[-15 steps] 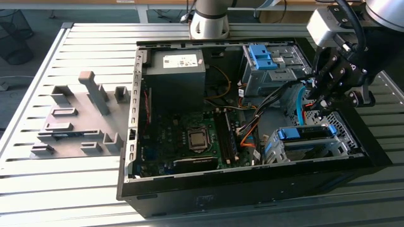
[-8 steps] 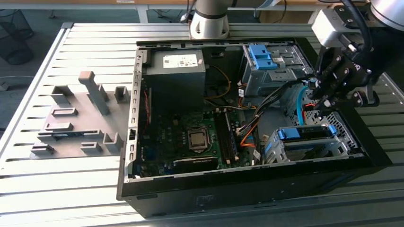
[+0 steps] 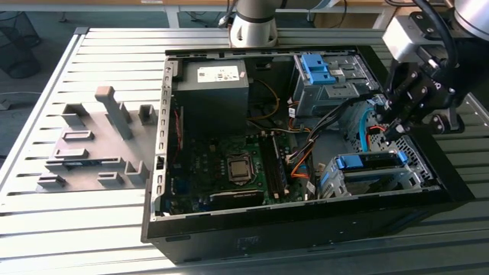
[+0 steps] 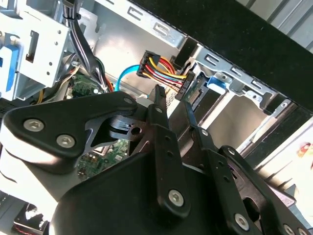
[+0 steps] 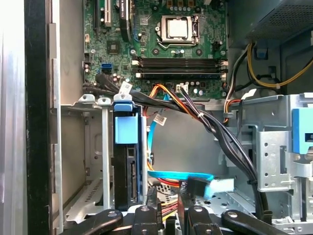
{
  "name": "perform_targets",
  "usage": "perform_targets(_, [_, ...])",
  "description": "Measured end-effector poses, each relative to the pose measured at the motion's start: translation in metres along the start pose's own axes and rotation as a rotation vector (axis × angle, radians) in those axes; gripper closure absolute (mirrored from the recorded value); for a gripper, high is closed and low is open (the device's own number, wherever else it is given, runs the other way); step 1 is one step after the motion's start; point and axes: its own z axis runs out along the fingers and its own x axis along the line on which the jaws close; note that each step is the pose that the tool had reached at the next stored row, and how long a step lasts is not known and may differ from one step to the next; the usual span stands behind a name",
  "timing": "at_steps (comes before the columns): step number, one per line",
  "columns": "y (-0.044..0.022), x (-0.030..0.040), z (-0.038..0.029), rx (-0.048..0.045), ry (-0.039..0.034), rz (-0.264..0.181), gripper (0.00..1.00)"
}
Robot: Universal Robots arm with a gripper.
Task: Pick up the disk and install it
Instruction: 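Insert the first disk wire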
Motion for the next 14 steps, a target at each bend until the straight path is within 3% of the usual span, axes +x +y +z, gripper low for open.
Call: perform_targets(14, [-0.0037,0.0038,0.0026,0.0019,0.0038,0.000,0.69])
